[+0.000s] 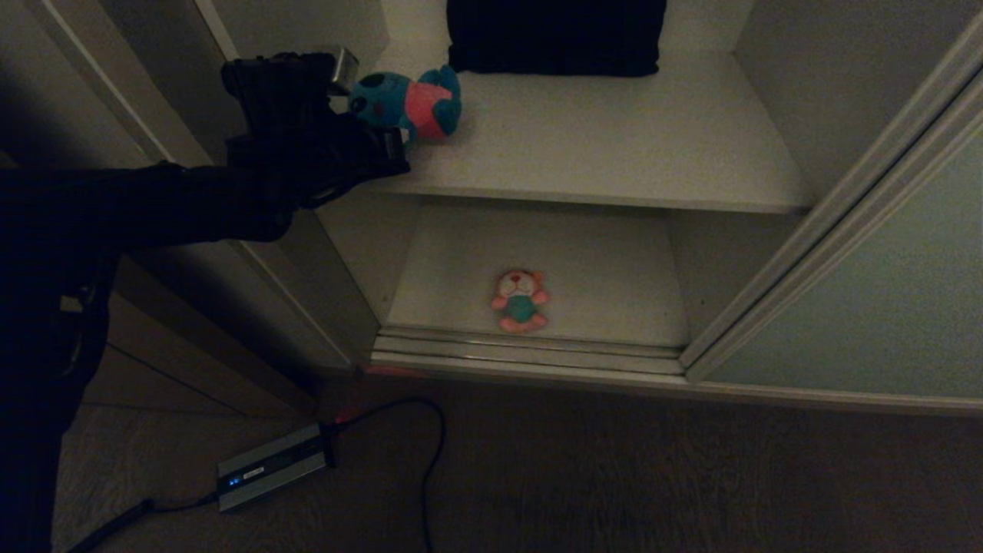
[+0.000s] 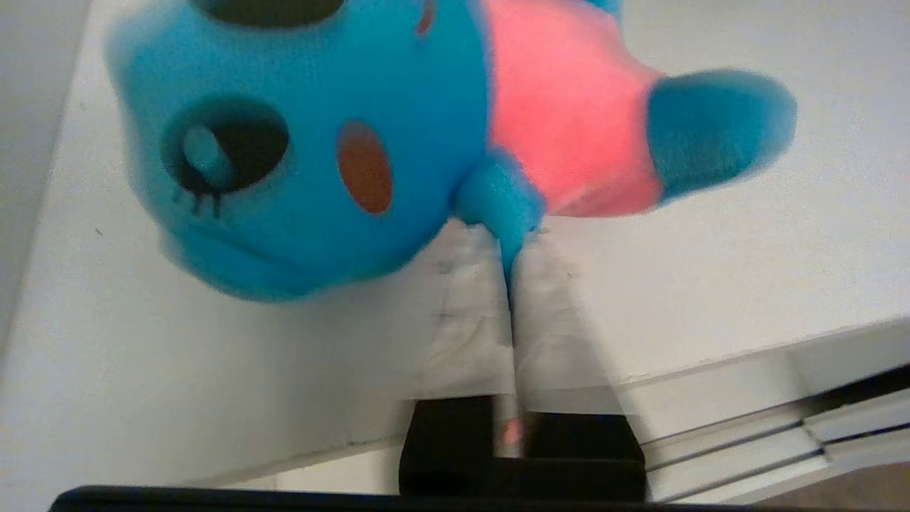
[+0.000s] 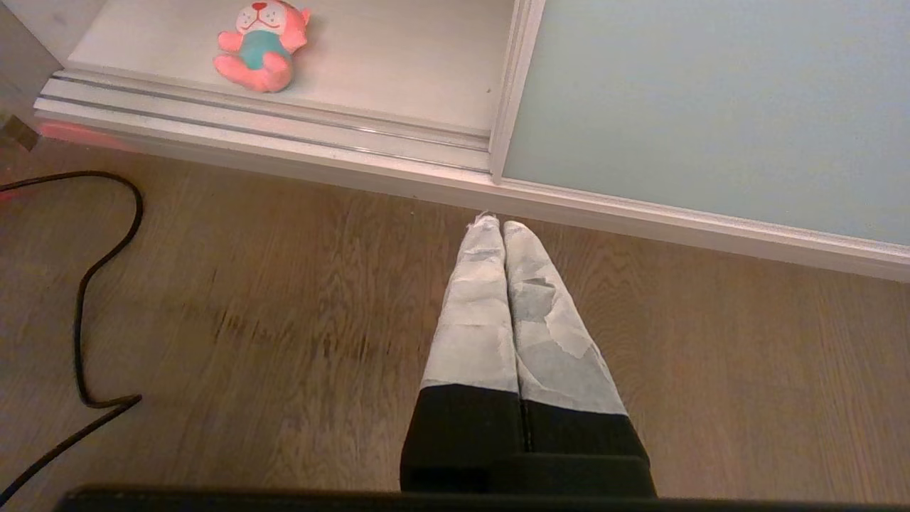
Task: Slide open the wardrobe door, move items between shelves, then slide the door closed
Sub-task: Place the blue doll on the higher shelf
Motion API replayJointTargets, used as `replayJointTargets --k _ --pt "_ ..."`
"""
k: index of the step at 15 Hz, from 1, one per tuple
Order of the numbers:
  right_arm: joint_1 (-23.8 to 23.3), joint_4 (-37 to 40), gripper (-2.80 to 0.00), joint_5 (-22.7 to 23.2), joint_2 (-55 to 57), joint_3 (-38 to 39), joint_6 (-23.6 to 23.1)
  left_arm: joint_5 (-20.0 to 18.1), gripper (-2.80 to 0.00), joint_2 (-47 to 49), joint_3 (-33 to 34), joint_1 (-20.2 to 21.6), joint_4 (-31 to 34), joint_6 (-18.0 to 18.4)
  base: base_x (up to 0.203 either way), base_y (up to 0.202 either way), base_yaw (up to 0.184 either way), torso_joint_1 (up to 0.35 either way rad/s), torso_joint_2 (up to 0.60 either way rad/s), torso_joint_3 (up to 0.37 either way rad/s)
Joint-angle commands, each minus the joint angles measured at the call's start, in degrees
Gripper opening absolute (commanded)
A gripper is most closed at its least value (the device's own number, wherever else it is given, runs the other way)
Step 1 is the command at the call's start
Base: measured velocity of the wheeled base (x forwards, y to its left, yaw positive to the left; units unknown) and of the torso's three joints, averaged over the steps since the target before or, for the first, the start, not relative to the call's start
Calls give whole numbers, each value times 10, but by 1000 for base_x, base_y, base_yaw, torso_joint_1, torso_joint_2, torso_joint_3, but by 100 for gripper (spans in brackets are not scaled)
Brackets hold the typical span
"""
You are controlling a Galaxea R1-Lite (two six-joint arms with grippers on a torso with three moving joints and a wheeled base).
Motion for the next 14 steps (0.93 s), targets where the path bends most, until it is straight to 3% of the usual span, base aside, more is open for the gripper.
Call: replayJointTargets --k 1,6,8,11,12,14 --pt "0 0 -280 0 0 2 0 0 0 7 -1 0 -4 -1 0 0 0 0 0 0" --pt "0 0 -280 0 0 2 0 -1 0 -18 0 -1 -2 -8 0 0 0 0 0 0" --pt "0 0 -280 0 0 2 0 2 0 -67 1 -1 6 -40 0 0 0 0 0 0" --pt "0 0 -280 0 0 2 0 0 0 -175 4 -2 91 -64 0 0 0 0 0 0" --pt "0 0 -280 0 0 2 0 1 -280 -207 14 -8 125 -66 0 0 0 0 0 0" --pt "0 0 -280 0 0 2 0 2 -280 -286 73 -27 188 -72 0 0 0 0 0 0"
